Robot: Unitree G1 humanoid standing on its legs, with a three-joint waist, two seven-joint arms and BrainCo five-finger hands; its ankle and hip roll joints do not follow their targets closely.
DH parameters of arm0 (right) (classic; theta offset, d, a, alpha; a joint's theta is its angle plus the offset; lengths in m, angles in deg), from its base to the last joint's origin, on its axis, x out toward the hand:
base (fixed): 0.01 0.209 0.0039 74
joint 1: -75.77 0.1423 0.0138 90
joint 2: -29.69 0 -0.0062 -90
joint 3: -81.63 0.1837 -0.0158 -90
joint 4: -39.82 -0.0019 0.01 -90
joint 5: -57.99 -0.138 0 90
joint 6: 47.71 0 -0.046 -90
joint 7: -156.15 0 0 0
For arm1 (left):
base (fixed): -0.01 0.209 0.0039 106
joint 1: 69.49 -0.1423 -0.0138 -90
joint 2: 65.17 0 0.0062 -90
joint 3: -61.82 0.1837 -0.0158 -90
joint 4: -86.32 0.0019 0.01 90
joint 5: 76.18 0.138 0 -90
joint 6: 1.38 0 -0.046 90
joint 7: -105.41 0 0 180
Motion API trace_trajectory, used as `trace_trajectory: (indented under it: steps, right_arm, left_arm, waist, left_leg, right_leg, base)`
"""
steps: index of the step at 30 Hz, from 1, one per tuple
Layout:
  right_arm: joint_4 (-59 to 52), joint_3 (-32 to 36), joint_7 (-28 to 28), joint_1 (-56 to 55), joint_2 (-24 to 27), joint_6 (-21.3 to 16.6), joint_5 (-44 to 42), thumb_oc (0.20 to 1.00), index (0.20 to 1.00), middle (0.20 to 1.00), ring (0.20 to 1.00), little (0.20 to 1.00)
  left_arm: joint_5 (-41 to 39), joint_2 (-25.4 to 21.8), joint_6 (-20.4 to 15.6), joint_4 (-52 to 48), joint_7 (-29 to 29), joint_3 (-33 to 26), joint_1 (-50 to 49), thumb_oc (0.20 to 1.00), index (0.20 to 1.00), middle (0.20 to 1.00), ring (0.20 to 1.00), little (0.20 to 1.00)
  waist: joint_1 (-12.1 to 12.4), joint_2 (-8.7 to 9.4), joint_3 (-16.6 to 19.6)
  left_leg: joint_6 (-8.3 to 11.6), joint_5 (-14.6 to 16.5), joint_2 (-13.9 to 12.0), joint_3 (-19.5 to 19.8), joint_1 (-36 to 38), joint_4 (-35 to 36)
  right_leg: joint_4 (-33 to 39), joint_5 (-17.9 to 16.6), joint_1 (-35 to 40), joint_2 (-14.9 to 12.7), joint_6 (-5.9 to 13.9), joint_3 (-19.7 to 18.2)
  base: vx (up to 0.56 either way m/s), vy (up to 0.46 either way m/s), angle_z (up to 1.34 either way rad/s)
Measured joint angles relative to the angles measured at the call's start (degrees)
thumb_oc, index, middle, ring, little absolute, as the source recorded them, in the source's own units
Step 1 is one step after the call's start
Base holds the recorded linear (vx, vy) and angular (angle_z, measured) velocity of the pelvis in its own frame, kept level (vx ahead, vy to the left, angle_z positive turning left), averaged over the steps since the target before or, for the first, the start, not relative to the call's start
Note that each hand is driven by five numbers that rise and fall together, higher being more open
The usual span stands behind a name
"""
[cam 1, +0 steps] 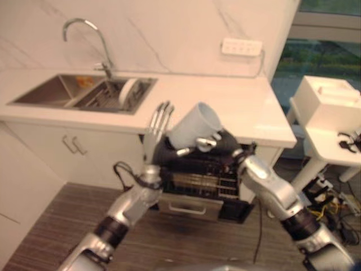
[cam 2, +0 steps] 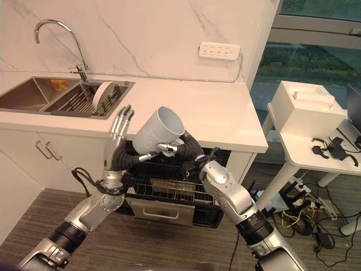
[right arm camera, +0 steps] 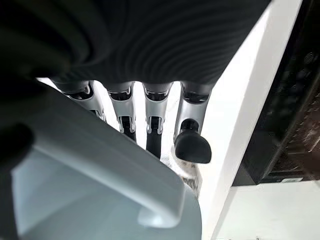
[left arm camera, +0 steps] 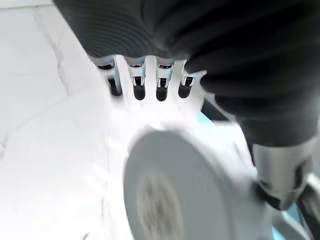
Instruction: Place the dishes in the dishwasher.
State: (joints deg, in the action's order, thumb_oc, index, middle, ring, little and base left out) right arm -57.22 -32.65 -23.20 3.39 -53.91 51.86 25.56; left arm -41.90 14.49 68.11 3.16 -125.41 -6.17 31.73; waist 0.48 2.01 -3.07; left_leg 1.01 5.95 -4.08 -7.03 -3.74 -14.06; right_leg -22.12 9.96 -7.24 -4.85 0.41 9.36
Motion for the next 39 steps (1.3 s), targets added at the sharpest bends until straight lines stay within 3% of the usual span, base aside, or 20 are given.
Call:
trace_trajectory:
  steps: [4,7,13,14,17,20,23,34,39]
  right_arm:
    - [0.1,3.1,0.0,-3.7,1.6,-0.1,0.6,0.2,0.2,0.2,0.2,0.2]
    - [0.0,8.7,0.4,-11.9,3.3,-1.0,2.1,0.2,0.2,0.2,0.2,0.2]
    - [0.0,11.9,1.2,-17.9,4.0,-2.1,3.1,0.2,0.2,0.2,0.2,0.2]
    - [0.1,11.9,1.0,-17.7,4.0,-3.4,3.2,0.2,0.2,0.2,0.2,0.2]
    - [0.6,12.0,0.0,-12.7,4.0,-5.6,3.3,0.2,0.2,0.2,0.2,0.2]
    - [2.4,11.9,-1.2,-5.1,4.2,-6.9,4.5,0.2,0.2,0.2,0.2,0.2]
    - [2.3,11.7,-1.6,-4.3,5.0,-7.7,5.3,0.2,0.2,0.2,0.2,0.2]
    - [1.9,13.2,-0.9,-2.8,6.9,-8.1,5.5,0.2,0.2,0.2,0.2,0.2]
    - [2.0,14.1,0.3,-2.5,9.6,-7.8,5.2,0.2,0.2,0.2,0.2,0.2]
  left_arm:
    - [-6.3,-2.5,0.4,-0.4,7.8,-2.9,-2.2,1.0,1.0,1.0,1.0,1.0]
    - [-11.5,-3.3,0.4,-4.1,13.5,-8.2,-6.2,1.0,1.0,1.0,1.0,1.0]
    - [-20.0,-3.0,0.1,-6.2,18.0,-10.6,-6.6,1.0,1.0,1.0,1.0,1.0]
    - [-21.7,-2.9,0.1,-6.0,18.5,-10.3,-6.4,1.0,1.0,1.0,1.0,1.0]
    - [-24.6,-3.0,0.7,-4.2,20.2,-8.4,-1.7,1.0,1.0,1.0,1.0,1.0]
    - [-29.8,-4.7,2.4,-3.9,24.6,-7.3,5.7,1.0,1.0,1.0,1.0,1.0]
    - [-31.5,-5.7,4.6,-3.4,27.3,-6.0,6.4,1.0,1.0,1.0,1.0,1.0]
    - [-38.1,-6.4,12.1,2.2,41.4,-3.4,6.0,1.0,1.0,1.0,1.0,1.0]
    - [-38.0,-7.2,19.7,10.7,51.2,5.0,7.8,1.0,1.0,1.0,1.0,1.0]
  waist:
    - [-0.2,-0.43,-0.6]
    - [-0.3,-1.29,-1.4]
    - [-2.3,-1.32,-4.4]
    - [-2.7,-1.02,-4.9]
    - [-3.4,-1.23,-10.4]
    - [-4.5,-1.61,-20.3]
    - [-4.7,-2.18,-24.4]
    - [-5.2,-3.89,-24.8]
    - [-6.3,-6.25,-21.5]
  left_leg:
    - [-0.01,0.0,0.1,-0.1,0.0,0.0]
    - [-0.28,0.2,0.3,-0.3,0.0,0.1]
    - [-0.35,0.2,0.3,-0.9,-1.5,0.0]
    - [-0.28,0.0,0.3,-1.0,-3.1,-0.2]
    - [0.08,-1.3,-0.2,-1.5,-9.9,-2.9]
    - [-0.64,-3.3,-0.1,-1.8,-15.4,-3.9]
    - [-0.87,-3.5,-0.1,-3.2,-15.7,-3.9]
    - [-1.11,-3.7,0.2,-4.4,-11.1,-0.9]
    - [-1.12,-3.7,0.4,-4.7,-9.0,0.1]
  right_leg:
    - [0.0,0.2,-0.1,-0.1,0.41,-0.1]
    - [0.0,0.4,-0.2,-0.3,0.72,-0.3]
    - [-0.3,0.3,-1.9,-0.3,0.75,-0.9]
    - [-0.6,-0.4,-3.5,-0.2,0.04,-1.2]
    - [-1.0,-3.1,-10.1,0.4,-0.15,-2.2]
    - [-0.6,-6.1,-15.1,0.4,-0.13,-2.7]
    - [0.5,-7.2,-15.9,0.4,0.21,-4.0]
    - [2.8,-7.8,-12.0,0.4,0.5,-5.0]
    - [3.1,-7.6,-10.2,0.4,0.62,-5.2]
  base:
    - [0.02,0.064,-0.01]
    - [0.05,0.056,0.0]
    - [-0.03,0.027,-0.05]
    - [-0.2,0.041,-0.11]
    - [-0.32,0.051,-0.18]
    - [-0.2,0.055,-0.05]
    - [-0.2,0.047,-0.18]
    - [-0.03,0.046,-0.06]
    - [0.07,0.049,-0.02]
